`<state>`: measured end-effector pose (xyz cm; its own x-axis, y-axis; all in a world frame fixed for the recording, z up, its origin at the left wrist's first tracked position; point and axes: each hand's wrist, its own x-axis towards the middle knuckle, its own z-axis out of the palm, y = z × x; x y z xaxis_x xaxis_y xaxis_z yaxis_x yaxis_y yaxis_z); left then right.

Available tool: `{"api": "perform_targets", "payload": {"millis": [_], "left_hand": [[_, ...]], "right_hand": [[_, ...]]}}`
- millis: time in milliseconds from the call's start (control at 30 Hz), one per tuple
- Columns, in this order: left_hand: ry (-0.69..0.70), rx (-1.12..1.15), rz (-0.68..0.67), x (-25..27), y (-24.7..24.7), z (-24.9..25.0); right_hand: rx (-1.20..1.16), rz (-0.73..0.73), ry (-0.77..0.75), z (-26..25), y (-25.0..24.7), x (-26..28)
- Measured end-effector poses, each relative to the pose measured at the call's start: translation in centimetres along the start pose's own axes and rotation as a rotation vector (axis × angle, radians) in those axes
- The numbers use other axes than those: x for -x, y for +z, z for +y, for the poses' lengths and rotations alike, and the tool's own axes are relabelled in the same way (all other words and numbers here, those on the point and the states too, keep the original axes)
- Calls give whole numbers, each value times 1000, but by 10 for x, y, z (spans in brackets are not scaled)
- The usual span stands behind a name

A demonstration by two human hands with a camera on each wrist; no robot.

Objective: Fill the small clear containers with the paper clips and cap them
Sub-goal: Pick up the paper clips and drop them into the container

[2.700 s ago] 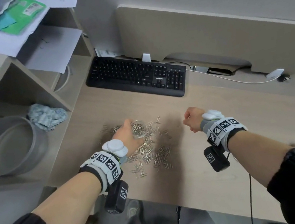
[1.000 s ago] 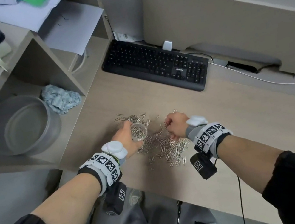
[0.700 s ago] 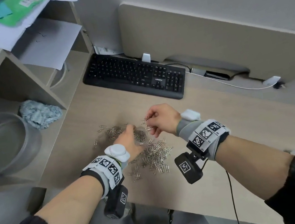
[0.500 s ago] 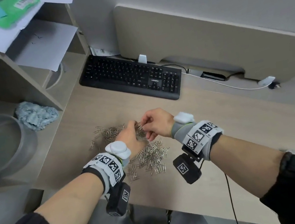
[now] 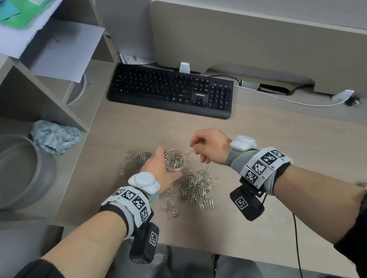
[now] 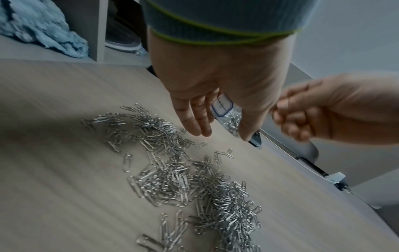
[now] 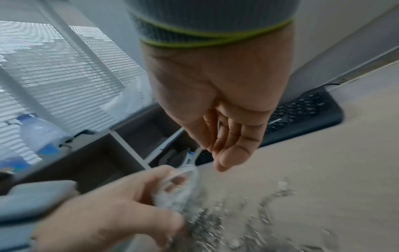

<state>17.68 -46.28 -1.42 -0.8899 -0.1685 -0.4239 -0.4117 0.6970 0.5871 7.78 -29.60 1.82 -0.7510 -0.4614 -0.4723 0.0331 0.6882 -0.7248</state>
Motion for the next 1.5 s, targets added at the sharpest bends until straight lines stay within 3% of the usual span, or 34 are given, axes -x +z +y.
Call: {"api": "perform_targets", "payload": {"millis": [133, 267, 500, 667, 833, 1033, 1233, 1400, 1500], "left_hand": [[-35, 3, 16, 12, -8, -24], [-56, -7, -3, 24, -11, -38], [-92, -14, 2, 44, -6, -68], [-100, -29, -6, 54, -7, -82], [-118, -33, 12, 54, -7, -83], [-94, -44, 11, 45, 0, -59], [-41, -58, -30, 33, 13, -28], [75, -9, -41, 20, 23, 7], [96, -17, -38, 15, 26, 26]], "right_hand": [[301, -84, 246, 42, 14, 2], [609, -128, 355, 69, 34, 9], [754, -53, 202, 54, 106, 0], [801, -162, 157, 47, 119, -13], [717, -179, 158, 42, 102, -15], [298, -93, 265, 51, 67, -4], [-26, -31, 161, 29, 34, 17], [-94, -43, 82, 4, 8, 31], [0, -35, 46, -3, -2, 37]]}}
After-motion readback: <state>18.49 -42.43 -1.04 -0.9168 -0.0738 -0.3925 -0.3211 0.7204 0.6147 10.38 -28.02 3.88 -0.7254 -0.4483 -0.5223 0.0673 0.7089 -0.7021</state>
